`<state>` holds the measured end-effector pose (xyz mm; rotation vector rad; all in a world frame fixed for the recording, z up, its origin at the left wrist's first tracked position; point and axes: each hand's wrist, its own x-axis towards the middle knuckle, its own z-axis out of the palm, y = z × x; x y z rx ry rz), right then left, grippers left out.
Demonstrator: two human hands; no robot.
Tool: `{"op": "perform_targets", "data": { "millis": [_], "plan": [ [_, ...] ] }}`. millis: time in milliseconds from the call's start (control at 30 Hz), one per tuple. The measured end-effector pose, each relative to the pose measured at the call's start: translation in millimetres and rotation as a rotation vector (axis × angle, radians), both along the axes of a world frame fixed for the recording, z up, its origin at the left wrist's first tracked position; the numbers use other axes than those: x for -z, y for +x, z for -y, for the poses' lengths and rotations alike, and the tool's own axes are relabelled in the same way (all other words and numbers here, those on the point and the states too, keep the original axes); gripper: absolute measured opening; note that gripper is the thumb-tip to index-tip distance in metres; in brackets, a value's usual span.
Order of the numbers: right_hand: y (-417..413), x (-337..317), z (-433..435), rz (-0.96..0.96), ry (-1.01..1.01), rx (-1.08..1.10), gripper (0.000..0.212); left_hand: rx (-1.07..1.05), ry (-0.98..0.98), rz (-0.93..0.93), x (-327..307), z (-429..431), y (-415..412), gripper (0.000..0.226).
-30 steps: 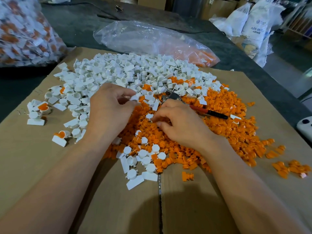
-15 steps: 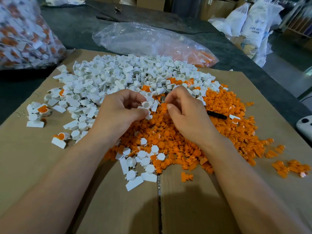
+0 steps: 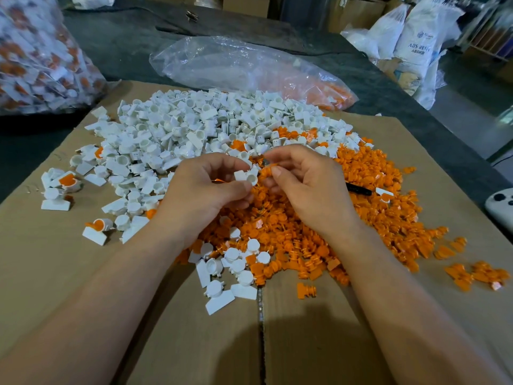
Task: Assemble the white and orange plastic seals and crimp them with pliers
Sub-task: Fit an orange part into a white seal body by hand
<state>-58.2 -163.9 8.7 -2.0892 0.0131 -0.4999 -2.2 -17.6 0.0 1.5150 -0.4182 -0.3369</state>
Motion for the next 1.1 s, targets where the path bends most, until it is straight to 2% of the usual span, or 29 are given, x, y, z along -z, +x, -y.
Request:
{"op": "perform_targets", "data": {
  "millis": [133, 300, 733, 1000, 1100],
  "plan": [
    [-2, -1, -3, 0.060, -0.003, 0.023, 0.031, -0.024, -0.011, -0.006, 1, 0, 1, 0.019],
    [-1, 2, -8, 0.104, -0.159, 0.082, 0.006, -0.008, -0.029, 0.002, 0, 1, -1, 0.022],
    [-2, 2, -13, 0.241, -0.415, 0.146, 0.003, -0.030, 0.064, 0.140, -1, 1, -5, 0.030],
    [-4, 0, -12, 0.249, -0.419, 0.108, 0.007, 0.016, -0.086, 0.007, -4, 2, -7, 0.030],
    [-5, -1, -12, 0.180, -0.291, 0.114, 0.006, 0.001, -0.072, 0.040, -4, 1, -7, 0.028]
  ]
}}
